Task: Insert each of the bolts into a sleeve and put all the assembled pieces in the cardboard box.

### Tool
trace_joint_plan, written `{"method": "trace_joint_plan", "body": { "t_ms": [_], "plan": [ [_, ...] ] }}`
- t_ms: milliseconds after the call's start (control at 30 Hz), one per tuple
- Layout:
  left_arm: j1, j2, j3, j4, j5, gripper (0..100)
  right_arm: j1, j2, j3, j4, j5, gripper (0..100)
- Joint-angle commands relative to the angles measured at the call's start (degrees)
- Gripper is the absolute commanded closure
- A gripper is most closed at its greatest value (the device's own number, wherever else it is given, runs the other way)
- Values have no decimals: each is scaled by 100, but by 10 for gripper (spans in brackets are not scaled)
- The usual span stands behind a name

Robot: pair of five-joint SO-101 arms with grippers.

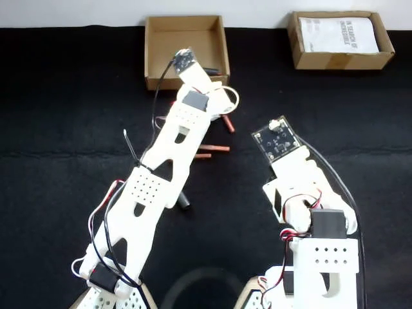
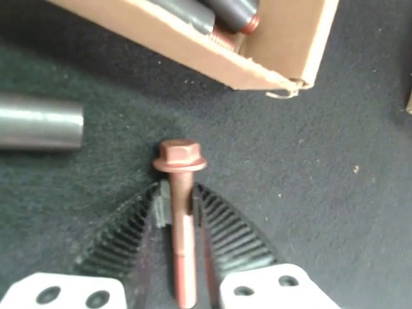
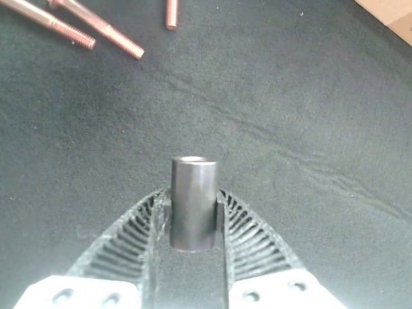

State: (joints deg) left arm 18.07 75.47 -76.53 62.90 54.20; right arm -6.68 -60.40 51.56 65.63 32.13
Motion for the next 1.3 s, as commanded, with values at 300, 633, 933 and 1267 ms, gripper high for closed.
{"method": "trace_joint_plan", "body": {
  "t_ms": [300,633,933,1267],
  "plan": [
    [84,-110,-277,853,-1160,991,84,-127,-75,-92,35,991],
    [180,-426,-1877,2259,-2576,991,75,-110,-31,-1596,-695,991],
    [163,-1771,-1877,3077,-2708,991,66,-136,-163,-1903,-2145,991],
    [154,-3749,-1868,3745,-3077,991,-119,-189,-945,-1877,-3947,991]
  ]
}}
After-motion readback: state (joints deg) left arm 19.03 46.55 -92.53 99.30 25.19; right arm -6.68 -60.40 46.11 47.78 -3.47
